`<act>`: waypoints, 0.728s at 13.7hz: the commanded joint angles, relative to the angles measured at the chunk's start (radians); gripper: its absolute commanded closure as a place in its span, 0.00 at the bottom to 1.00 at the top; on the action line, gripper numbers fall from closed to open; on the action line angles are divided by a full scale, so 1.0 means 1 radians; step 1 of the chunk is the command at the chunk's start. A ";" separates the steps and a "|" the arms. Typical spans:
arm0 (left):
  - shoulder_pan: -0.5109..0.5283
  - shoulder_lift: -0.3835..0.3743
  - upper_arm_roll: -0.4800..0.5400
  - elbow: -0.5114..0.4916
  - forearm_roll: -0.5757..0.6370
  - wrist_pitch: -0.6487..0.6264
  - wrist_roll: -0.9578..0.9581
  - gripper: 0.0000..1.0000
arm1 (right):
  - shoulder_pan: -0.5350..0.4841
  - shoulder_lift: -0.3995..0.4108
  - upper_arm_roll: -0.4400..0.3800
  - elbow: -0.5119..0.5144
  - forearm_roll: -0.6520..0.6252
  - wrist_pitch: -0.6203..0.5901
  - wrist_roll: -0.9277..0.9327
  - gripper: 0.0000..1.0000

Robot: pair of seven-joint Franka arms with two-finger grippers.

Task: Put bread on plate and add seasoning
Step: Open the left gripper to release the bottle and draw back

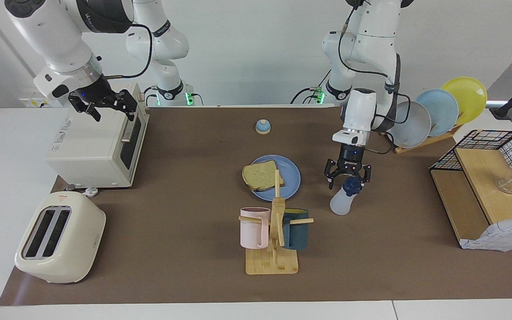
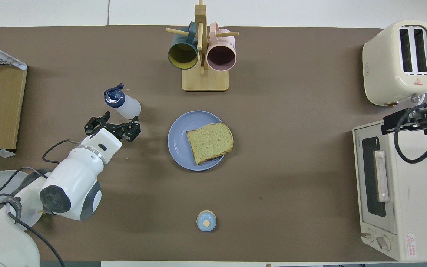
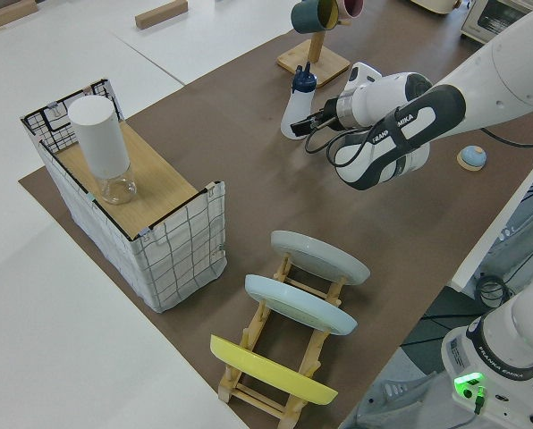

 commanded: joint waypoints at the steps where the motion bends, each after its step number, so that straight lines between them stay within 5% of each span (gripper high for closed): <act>1: -0.001 -0.101 -0.002 -0.086 -0.001 0.008 0.018 0.00 | -0.012 -0.001 0.006 0.008 0.003 -0.010 -0.017 0.00; 6: -0.035 -0.218 -0.005 -0.190 -0.001 -0.008 0.016 0.00 | -0.010 0.000 0.006 0.008 0.005 -0.010 -0.019 0.00; 10: -0.116 -0.356 -0.009 -0.181 -0.001 -0.276 0.004 0.00 | -0.010 0.000 0.006 0.008 0.005 -0.010 -0.017 0.00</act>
